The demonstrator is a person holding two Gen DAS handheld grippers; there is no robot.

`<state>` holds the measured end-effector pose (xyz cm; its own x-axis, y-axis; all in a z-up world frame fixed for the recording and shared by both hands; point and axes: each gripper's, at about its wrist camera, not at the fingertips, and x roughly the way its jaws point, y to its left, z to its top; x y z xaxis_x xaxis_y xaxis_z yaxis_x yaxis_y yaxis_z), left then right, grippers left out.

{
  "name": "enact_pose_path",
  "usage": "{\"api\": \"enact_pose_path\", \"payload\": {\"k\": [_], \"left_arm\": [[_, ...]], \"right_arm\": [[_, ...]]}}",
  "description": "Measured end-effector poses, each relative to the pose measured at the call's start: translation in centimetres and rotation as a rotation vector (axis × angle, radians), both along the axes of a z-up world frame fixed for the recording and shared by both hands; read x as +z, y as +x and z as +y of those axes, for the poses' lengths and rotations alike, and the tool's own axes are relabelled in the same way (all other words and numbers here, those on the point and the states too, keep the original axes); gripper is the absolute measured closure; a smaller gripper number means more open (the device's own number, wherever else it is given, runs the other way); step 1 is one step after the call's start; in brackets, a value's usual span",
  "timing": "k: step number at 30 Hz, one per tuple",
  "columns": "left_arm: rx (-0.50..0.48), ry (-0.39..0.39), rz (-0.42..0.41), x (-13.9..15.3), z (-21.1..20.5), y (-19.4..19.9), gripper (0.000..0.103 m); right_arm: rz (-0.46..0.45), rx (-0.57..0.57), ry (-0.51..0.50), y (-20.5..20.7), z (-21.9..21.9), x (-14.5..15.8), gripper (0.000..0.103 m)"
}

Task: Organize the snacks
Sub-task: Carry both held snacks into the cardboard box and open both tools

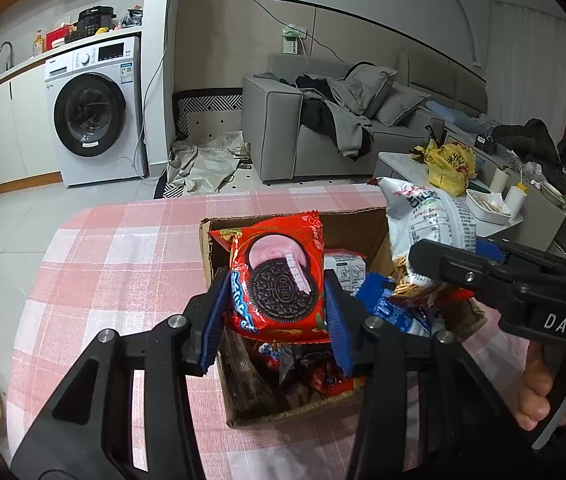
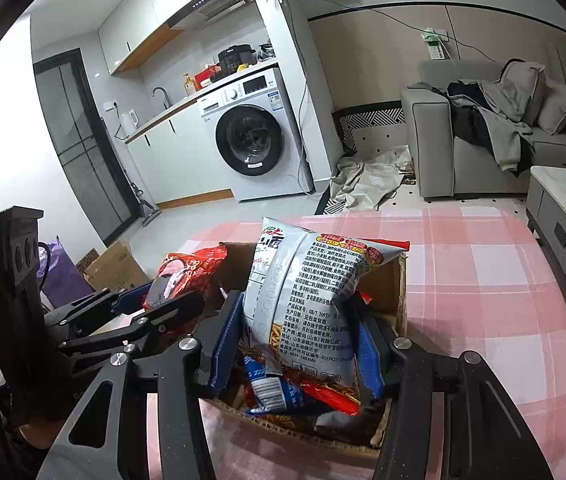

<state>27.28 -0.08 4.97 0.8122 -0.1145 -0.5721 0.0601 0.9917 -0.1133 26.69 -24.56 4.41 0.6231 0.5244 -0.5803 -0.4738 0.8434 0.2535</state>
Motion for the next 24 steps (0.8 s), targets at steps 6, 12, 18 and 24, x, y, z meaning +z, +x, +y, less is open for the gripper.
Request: {"api": "enact_pose_path", "payload": {"k": [6,12,18,24], "left_arm": [[-0.001,0.018,0.014,-1.1,0.0,1.1,0.061],[-0.006,0.012,0.031,-1.9,0.2,2.4,0.061],[-0.010,0.022,0.045,-2.7,0.2,3.4,0.061],[0.001,0.021,0.047,-2.8,0.0,2.9,0.061]], "right_arm": [[0.015,-0.002,-0.017,1.1,0.6,-0.8,0.051],[0.027,-0.012,-0.018,2.1,0.5,-1.2,0.051],[0.028,-0.009,-0.015,2.2,0.8,-1.0,0.049],[0.010,-0.009,-0.013,1.4,0.1,-0.5,0.040]]}}
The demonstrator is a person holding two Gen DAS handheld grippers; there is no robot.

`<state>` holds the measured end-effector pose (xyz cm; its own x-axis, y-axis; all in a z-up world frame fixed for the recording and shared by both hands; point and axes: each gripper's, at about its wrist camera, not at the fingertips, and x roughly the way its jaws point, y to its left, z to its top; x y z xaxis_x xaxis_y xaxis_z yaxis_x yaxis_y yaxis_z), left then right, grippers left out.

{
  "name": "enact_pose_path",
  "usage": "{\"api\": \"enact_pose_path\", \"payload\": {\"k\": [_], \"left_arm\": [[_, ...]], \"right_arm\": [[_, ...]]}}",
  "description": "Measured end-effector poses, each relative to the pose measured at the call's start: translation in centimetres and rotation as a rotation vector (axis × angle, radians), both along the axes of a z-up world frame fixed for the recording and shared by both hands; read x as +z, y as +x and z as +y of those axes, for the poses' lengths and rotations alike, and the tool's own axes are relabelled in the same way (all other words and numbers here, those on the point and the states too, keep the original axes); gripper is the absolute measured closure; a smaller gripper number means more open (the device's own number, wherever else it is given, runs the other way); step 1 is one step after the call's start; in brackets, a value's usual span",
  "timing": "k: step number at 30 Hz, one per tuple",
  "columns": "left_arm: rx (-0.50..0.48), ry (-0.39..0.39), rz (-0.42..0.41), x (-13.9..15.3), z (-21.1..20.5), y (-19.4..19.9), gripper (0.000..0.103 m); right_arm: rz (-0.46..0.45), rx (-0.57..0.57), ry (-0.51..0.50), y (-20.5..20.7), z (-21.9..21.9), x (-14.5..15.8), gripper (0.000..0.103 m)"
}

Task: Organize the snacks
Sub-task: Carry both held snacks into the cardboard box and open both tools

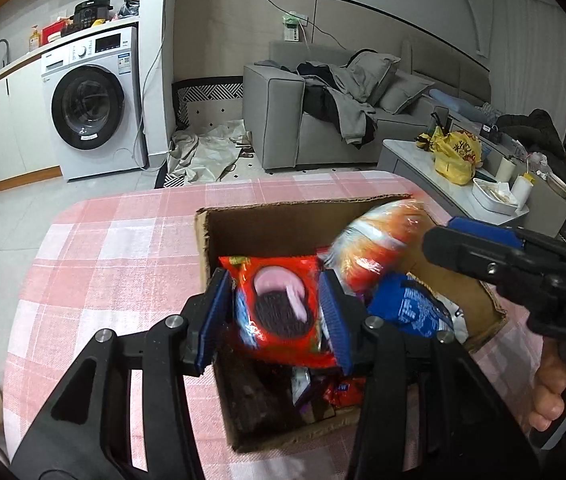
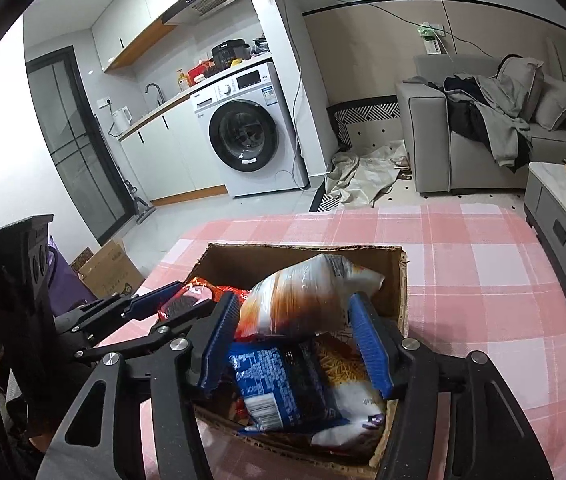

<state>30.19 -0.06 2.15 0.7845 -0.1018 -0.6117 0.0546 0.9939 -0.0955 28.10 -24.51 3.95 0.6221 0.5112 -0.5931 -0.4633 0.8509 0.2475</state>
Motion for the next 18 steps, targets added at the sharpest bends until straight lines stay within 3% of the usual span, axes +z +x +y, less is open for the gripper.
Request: {"api": "enact_pose_path", "payload": {"k": [2,3,4,6,8,11,13,18], "left_arm": [[0.005,-0.002,0.000,0.1,0.0,-0.5,0.056],[0.001,-0.006,-0.003,0.1,0.1,-0.7,0.049],[0.004,-0.008,-0.006,0.4,0.1,-1.0,0.035],[0.021,-0.002,-0.023,0.7,0.2,-1.9,0.020],[0.022,-0.005,-0.050,1.3,0.5,-3.0,0.020],[0.022,-0.032,-0.057,1.8,1.2,-4.2,0.016],[0.034,-0.040,-0.078,2.1,1.5,-5.2,0.001],[0.043,-0.025,-0.124,2.7,1.8,-8.2,0.001]], "right_arm": [[-0.011,-0.013,-0.004,-0.5,-0.4,0.2,0.025],[-0.019,-0.015,0.002,-0.8,-0.7,0.3,0.023],[-0.024,-0.016,0.005,-1.0,-1.0,0.3,0.020],[-0.032,-0.026,0.009,-1.6,-1.4,0.5,0.012],[-0.045,-0.038,0.022,-2.1,-2.0,0.7,0.003],[-0.062,-0.032,0.037,-3.1,-2.5,1.0,0.001],[-0.081,-0.018,0.049,-4.0,-2.8,1.1,0.000],[-0.108,0.032,0.079,-6.5,-3.3,1.1,0.000]]}}
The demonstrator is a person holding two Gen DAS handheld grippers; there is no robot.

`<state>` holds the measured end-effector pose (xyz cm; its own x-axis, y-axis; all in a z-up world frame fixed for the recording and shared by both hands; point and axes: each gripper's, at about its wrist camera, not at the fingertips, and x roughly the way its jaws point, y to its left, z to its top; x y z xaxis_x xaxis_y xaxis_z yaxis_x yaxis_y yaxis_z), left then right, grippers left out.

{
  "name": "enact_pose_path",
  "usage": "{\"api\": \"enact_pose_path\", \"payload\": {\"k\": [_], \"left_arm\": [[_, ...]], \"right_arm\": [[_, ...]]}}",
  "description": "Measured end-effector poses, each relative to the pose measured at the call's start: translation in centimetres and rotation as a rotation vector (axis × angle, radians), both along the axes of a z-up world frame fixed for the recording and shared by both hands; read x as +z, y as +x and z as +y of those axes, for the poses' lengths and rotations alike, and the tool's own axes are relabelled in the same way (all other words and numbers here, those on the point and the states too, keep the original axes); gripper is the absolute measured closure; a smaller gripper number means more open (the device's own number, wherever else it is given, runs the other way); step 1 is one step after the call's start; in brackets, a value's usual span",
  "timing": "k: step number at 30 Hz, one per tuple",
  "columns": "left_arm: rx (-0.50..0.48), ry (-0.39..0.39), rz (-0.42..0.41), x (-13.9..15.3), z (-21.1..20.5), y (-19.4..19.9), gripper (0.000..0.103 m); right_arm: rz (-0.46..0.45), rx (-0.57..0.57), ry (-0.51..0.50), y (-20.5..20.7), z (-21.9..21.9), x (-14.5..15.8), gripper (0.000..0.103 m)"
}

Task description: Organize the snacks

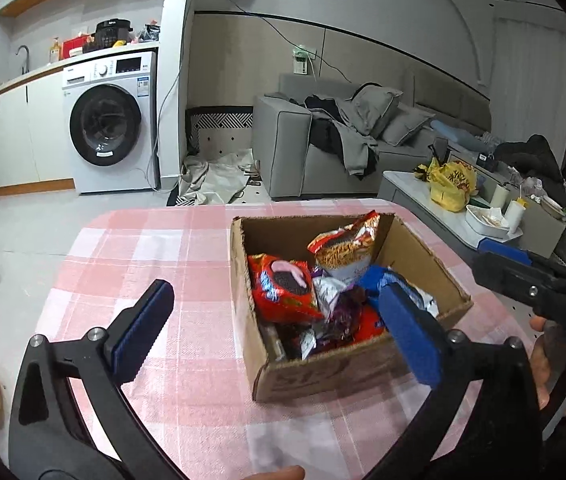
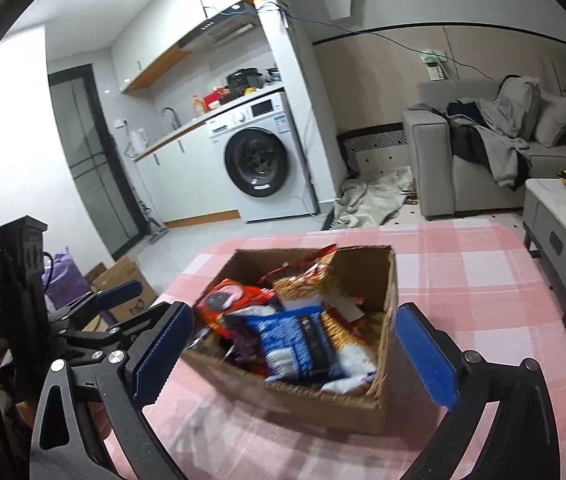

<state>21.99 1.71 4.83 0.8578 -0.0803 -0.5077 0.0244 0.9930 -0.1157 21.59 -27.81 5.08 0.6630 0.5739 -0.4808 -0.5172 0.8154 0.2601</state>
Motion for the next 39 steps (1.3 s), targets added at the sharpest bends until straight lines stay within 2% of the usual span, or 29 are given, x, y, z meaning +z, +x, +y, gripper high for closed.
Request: {"api": "enact_pose_path", "payload": {"k": [8,18,27,39], "left_arm": [[0.004,-0.030,-0.038,-0.3,0.4,-4.7,0.001],[0.020,-0.020,-0.071,-3.1,0.1,-10.0,0.001],[0.057,-0.003,-0.122,-4.3,0.3,-10.7,0.001],[0.061,0.020,-0.129,-5.0,0.2,-10.4,0.001]], "right_arm": [[-0.077,0.040,-0.039,-4.2,0.3,-0.7,0.000],[-0.140,0.040,-0.070,-8.4,-0.2,-3.1,0.000],[-0.202,-0.011,-0.079,-9.4,-1.0,-4.6,0.000],[-0.237,-0.036,-0.069,-9.7,-1.5,-5.9,0.000]]}}
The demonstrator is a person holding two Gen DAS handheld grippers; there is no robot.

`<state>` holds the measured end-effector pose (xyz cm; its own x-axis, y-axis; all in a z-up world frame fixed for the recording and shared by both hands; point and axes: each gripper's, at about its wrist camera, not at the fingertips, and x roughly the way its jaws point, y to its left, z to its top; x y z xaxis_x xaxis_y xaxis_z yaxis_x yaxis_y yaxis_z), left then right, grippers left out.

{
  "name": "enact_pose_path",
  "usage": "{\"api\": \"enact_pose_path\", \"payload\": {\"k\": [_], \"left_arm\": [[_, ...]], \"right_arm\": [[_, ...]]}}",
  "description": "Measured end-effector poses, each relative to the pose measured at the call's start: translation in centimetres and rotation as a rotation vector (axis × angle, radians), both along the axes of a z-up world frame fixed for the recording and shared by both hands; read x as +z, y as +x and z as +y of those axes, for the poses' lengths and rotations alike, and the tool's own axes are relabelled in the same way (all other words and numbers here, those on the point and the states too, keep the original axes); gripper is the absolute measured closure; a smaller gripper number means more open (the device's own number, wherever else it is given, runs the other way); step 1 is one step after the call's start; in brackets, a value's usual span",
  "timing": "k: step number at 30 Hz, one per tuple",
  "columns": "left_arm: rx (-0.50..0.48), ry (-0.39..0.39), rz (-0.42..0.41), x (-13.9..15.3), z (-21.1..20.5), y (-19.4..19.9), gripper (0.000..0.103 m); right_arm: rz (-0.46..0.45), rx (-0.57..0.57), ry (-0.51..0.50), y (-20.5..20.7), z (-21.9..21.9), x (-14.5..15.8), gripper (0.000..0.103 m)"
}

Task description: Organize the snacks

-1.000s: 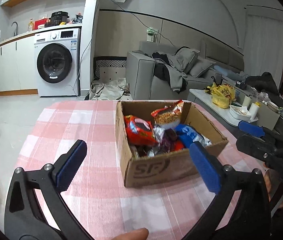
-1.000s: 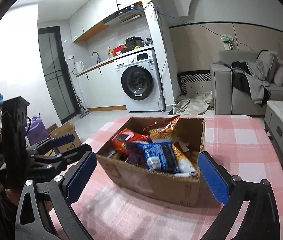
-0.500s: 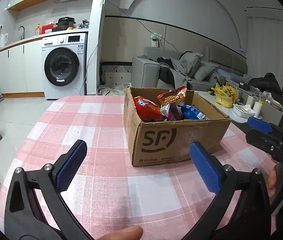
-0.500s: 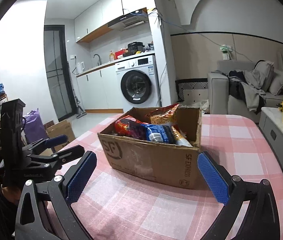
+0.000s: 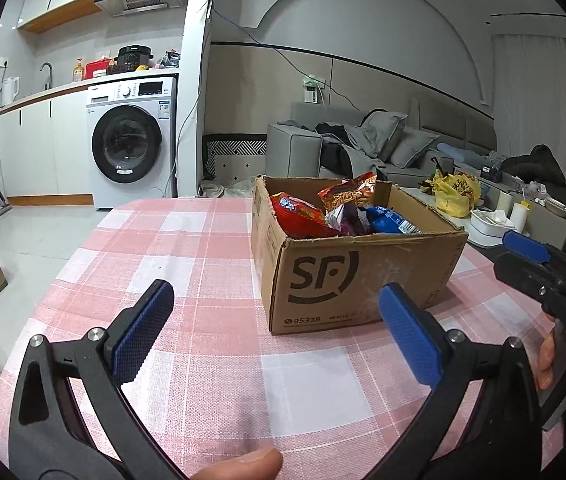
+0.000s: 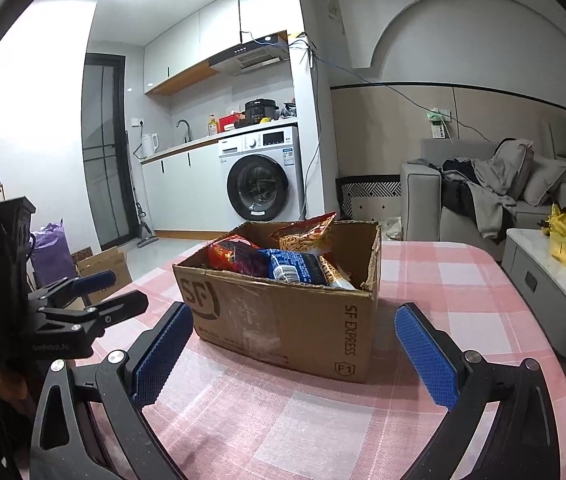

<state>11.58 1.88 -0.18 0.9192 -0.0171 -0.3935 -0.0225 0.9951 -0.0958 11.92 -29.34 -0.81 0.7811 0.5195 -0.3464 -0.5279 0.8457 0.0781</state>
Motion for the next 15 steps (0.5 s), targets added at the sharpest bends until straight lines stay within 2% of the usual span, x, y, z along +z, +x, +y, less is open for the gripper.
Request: {"api": "enact_pose_path", "payload": {"k": [15], "left_arm": [[0.012,-0.007,0.013,-0.16,0.26,0.51,0.001]], "right_arm": [[-0.017,0.000,-0.006,0.18,0.43,-0.69,0.000]]}}
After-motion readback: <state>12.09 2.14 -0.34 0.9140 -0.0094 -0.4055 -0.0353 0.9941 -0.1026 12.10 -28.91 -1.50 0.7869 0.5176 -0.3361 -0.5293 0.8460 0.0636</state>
